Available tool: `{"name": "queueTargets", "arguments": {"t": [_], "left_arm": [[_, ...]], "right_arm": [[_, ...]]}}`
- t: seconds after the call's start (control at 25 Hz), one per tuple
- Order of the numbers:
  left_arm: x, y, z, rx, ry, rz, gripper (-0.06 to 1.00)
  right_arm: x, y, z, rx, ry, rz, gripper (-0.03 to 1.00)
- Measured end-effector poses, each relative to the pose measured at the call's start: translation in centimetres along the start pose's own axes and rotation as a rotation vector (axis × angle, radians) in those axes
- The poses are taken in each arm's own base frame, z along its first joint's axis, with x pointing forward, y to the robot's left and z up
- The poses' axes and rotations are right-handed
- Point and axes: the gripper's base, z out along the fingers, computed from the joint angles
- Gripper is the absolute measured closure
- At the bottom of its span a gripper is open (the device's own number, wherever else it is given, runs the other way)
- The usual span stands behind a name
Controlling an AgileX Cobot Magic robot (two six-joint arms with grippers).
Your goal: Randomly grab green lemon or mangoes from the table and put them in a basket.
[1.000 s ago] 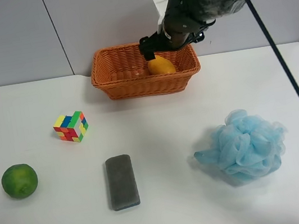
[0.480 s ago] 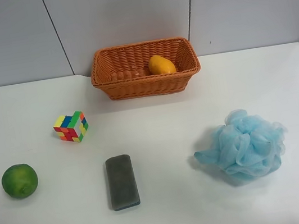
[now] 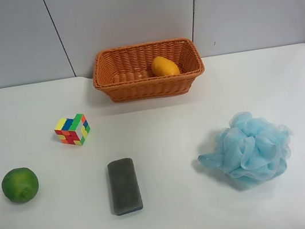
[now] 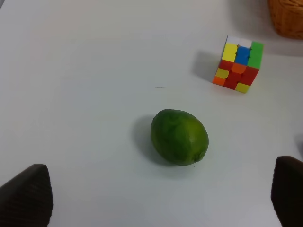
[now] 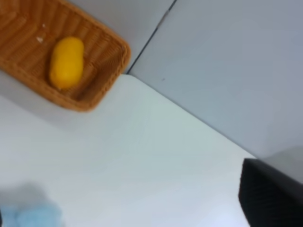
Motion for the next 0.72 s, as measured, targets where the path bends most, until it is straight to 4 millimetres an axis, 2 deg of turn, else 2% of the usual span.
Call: {"name": "queueTargets", "arguments": {"t": [0.24,0.52,0.72], "left_arm": [[0.0,0.0,0.0,0.0,0.0,0.0,0.04],[0.0,0.0,0.0,0.0,0.0,0.0,0.04],[0.0,0.0,0.0,0.0,0.0,0.0,0.04]], "right_arm": [[6.6,0.9,-1.3,-0.055,0.043,0.023,-0.02],[12.3,2.6,-1.4,-0.148,0.077,0.068,-0.02],[16.4,3.3,-0.3,-0.067,0.087,0.27,-0.02]]}}
